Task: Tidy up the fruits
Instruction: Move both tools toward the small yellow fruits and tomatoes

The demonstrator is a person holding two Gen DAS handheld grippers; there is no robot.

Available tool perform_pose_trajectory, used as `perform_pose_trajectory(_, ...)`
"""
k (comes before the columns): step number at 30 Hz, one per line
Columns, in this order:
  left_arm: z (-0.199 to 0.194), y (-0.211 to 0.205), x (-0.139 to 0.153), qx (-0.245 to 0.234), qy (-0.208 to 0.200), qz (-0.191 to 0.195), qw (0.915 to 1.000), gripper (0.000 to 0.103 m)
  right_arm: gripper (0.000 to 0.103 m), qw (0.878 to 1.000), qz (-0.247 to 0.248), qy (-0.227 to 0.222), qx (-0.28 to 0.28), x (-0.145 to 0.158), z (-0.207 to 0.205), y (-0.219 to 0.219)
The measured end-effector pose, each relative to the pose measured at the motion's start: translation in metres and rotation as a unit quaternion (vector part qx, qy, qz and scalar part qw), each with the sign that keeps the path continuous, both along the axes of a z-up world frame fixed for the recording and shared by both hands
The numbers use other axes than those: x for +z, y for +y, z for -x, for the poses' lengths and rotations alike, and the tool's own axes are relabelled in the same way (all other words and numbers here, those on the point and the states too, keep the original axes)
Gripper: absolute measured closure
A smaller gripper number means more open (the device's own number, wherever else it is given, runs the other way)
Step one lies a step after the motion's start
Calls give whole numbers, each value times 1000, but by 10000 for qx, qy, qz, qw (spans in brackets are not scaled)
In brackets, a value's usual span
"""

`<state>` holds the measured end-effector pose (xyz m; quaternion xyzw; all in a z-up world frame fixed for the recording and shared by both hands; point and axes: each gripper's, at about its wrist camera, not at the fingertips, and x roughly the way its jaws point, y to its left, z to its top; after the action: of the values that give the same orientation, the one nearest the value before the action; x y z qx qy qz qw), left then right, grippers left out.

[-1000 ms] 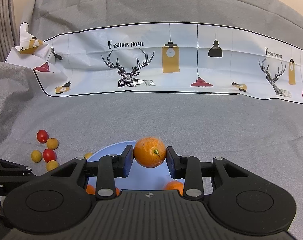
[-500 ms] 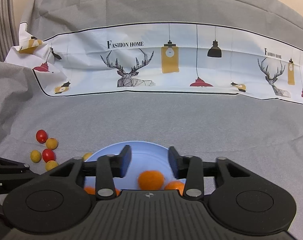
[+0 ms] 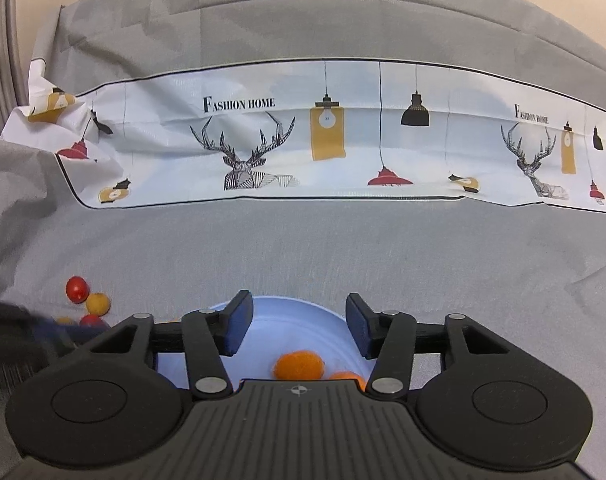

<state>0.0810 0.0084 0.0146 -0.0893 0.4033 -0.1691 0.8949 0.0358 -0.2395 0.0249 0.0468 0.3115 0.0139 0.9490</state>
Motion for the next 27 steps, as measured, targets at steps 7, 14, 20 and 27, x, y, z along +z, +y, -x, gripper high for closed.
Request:
perform_pose_trajectory(7,-16,83,7,1724,319,284,9841,98,84,9995,-87,-88,298,0,-2,13)
perform_pose_trajectory(14,-17,90,4,1923,438,201,9802,98,82,9930,349,16,1132,-3,-16,63)
perform_pose_trajectory(20,-21,81,-5,1734,592,13,9831,97,63,9753,1089,143,1917,-18,-42,111)
perform_pose_trajectory(27,-25,86,-14,1797,792,69,9805,97,59,9419,2191,648,2463,-51,-63,139)
